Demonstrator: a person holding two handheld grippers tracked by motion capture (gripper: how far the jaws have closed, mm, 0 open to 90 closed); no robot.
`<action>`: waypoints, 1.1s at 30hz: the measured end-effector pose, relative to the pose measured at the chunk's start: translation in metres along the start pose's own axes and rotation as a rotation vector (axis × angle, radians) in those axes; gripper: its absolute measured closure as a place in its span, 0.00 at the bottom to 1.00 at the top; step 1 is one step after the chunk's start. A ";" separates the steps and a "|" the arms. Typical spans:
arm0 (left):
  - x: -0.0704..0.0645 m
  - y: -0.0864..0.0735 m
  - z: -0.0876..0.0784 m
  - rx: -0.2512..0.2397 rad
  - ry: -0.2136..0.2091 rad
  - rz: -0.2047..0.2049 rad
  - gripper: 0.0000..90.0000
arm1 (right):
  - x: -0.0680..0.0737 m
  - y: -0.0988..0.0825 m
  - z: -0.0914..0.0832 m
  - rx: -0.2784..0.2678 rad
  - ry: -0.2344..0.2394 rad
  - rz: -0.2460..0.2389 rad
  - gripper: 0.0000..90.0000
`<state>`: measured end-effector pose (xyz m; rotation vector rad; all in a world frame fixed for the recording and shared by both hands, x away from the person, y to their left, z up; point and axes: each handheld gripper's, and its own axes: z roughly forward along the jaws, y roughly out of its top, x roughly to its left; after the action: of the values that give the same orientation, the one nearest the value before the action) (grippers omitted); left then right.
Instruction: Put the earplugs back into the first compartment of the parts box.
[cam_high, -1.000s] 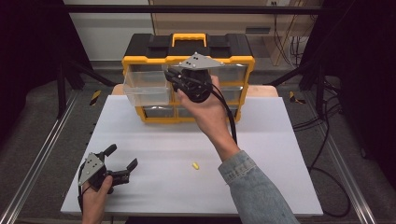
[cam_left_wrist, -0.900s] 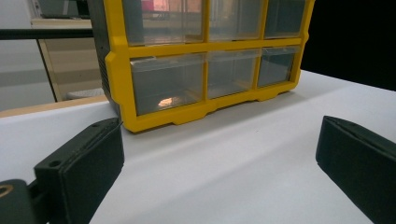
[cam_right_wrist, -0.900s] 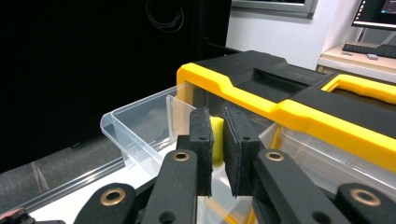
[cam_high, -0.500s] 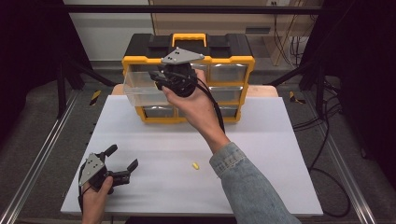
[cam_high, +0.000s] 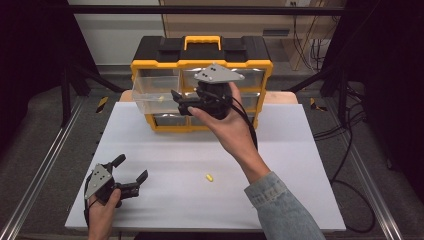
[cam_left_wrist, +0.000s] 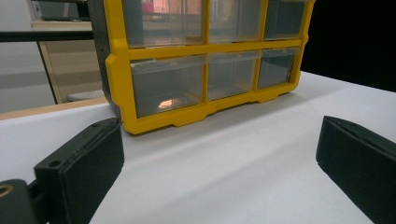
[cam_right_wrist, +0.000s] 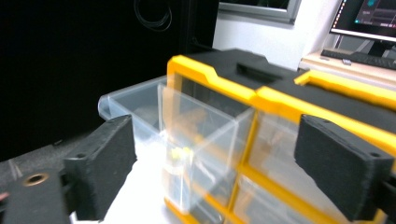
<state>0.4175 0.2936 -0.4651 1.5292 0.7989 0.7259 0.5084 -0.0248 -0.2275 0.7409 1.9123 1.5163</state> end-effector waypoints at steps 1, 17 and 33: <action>0.000 0.000 0.000 0.000 0.001 0.002 0.01 | 0.000 0.000 0.000 0.000 0.000 0.000 0.14; 0.001 0.000 -0.002 -0.006 0.007 0.000 0.01 | -0.017 -0.075 -0.038 0.107 -0.035 0.043 0.10; 0.006 -0.001 -0.004 -0.008 0.033 -0.004 0.01 | -0.009 -0.158 -0.051 0.210 -0.011 0.117 0.09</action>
<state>0.4176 0.3011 -0.4658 1.5115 0.8230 0.7518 0.4665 -0.0957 -0.3714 0.9667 2.0729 1.3886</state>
